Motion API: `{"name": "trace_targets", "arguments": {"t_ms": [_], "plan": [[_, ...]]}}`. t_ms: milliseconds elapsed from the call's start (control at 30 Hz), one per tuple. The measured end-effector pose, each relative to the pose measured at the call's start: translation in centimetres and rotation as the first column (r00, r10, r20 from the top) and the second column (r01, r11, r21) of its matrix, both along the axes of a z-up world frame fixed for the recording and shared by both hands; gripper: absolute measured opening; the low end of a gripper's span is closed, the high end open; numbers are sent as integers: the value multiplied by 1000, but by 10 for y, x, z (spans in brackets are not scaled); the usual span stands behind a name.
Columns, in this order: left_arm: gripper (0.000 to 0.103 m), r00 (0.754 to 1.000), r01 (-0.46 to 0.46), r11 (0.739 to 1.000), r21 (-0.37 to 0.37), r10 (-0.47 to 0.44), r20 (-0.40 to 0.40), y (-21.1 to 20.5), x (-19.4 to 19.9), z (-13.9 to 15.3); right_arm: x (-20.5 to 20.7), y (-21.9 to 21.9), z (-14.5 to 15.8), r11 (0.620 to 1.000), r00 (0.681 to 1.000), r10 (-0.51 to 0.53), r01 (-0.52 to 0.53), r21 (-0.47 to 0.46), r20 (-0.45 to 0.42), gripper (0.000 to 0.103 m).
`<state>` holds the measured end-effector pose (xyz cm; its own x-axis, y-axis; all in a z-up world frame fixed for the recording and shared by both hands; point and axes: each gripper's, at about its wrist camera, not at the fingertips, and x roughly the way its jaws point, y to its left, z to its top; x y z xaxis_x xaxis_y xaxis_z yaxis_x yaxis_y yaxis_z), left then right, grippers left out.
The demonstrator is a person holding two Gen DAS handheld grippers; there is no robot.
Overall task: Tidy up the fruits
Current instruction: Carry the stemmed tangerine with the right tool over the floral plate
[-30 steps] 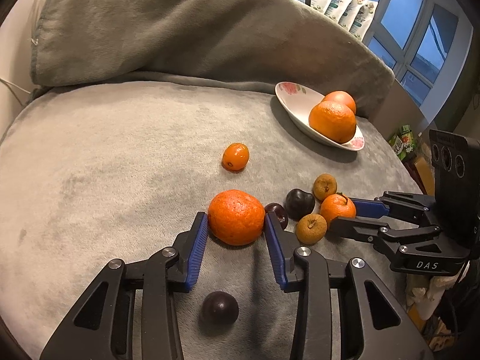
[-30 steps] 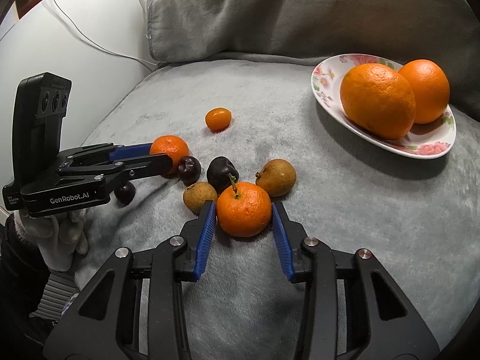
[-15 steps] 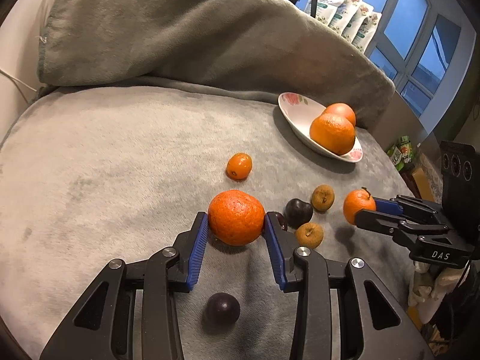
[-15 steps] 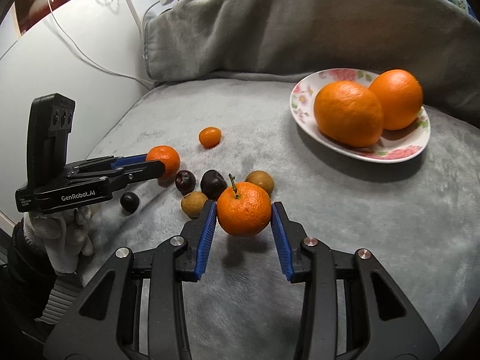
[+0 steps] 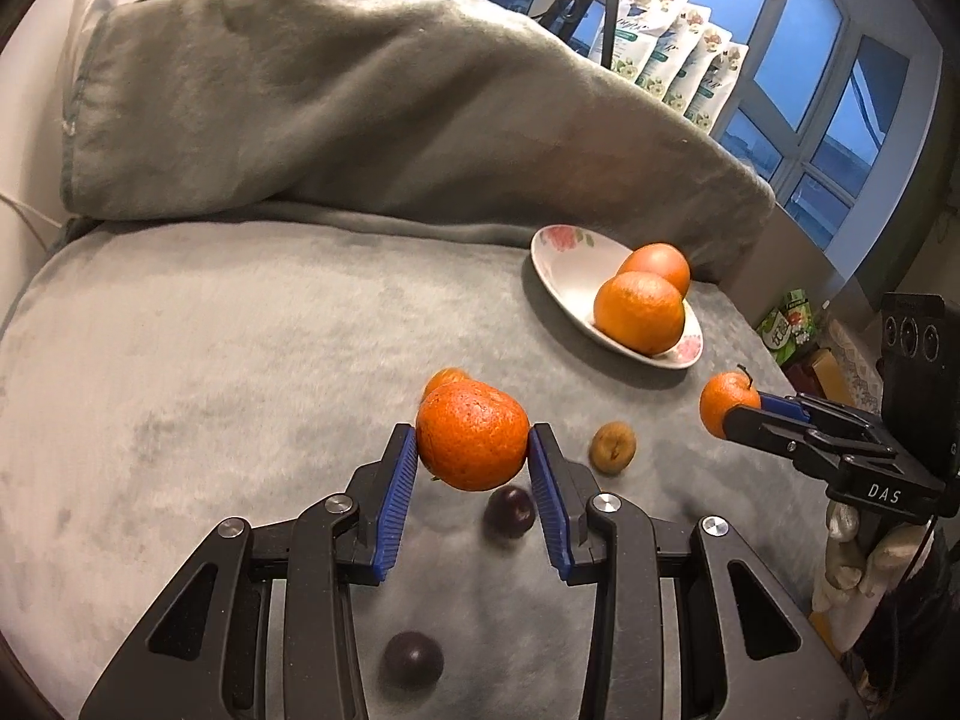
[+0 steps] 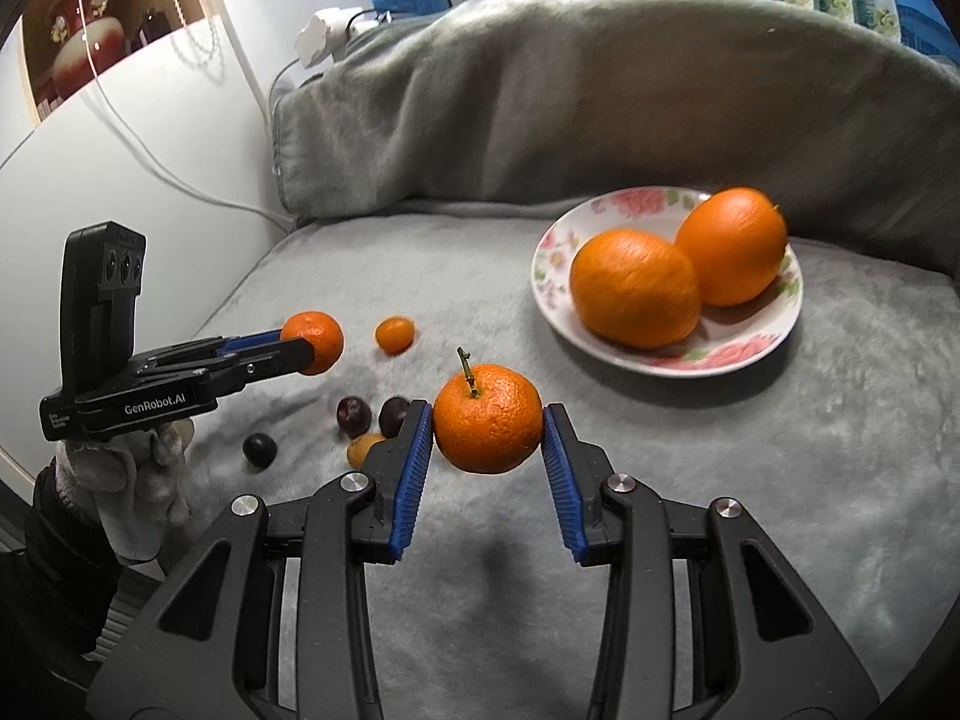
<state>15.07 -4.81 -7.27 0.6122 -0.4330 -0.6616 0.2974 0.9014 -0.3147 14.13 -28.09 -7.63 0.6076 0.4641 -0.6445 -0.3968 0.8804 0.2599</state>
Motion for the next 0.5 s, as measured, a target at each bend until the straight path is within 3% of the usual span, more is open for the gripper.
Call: {"name": "trace_targets", "arguments": {"t_ms": [500], "plan": [[36, 997, 55, 998, -21, -54, 50, -36, 29, 22, 30, -28, 30, 998, 995, -69, 69, 15, 66, 39]]}}
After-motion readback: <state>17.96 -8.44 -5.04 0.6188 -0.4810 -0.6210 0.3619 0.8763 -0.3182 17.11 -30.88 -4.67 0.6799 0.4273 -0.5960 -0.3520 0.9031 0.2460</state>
